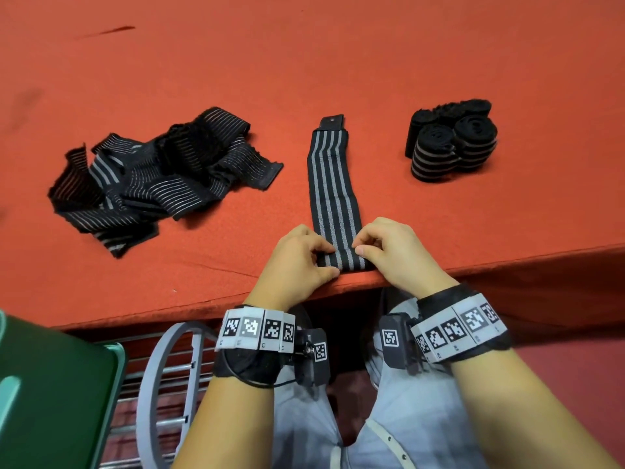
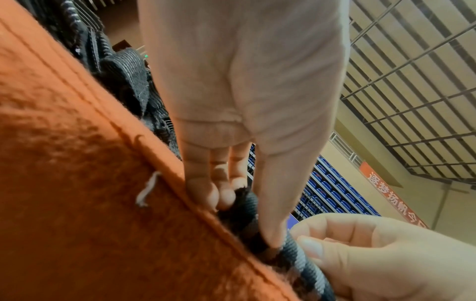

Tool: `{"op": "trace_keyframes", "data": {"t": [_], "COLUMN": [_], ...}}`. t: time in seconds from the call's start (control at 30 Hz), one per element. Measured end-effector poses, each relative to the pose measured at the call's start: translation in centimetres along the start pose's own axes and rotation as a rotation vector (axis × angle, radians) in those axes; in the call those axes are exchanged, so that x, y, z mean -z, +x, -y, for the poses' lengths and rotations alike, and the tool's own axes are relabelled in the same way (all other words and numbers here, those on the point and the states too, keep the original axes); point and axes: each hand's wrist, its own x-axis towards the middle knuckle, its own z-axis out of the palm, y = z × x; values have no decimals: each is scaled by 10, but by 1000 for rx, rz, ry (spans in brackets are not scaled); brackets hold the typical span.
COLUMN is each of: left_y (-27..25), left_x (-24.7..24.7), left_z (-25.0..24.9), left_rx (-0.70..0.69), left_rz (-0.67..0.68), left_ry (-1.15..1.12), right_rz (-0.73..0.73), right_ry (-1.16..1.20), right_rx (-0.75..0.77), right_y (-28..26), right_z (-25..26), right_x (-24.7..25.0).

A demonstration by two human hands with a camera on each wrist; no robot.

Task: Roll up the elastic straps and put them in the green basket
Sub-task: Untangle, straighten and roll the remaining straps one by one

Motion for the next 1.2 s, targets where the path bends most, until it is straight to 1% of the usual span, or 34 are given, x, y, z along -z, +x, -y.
{"op": "trace_keyframes", "data": {"t": [0.07,0.13,0.27,0.33,0.5,0.67,0.8,0.93,1.07,1.2], "left_y": [0,1,2,3,0,-4,-3,-4,-8,-11], "left_x": [1,1,1,1,-1,-1,-1,2,6,7], "left_z": [0,-1,-2,-2,-1,2,3,3,2,-3], "left_rx": [11,9,-9,-17,-51,-82,-104,-72,26,87], "left_rz": [18,27,36,29,-40,-39,-64,-8,72,134], "left_ry": [26,46,93,99,73,48,40,-12,-132,-250], "right_rz": [-25,-18,83,133,105,121,138,183,217,245], "right_ry": [-13,-44,-55,-64,-59,-69,-67,-46,55,64], "right_rx": [6,47,103,96,71,65,54,33,-29,-39], "right_y": [-1,-2,-6,-6,-2,0,-2,-7,-14,-17], "right_z": [0,-1,-3,-5,-4,-5,-4,0,2,2], "right_x": [0,0,4,6,4,3,5,12,20,26]}}
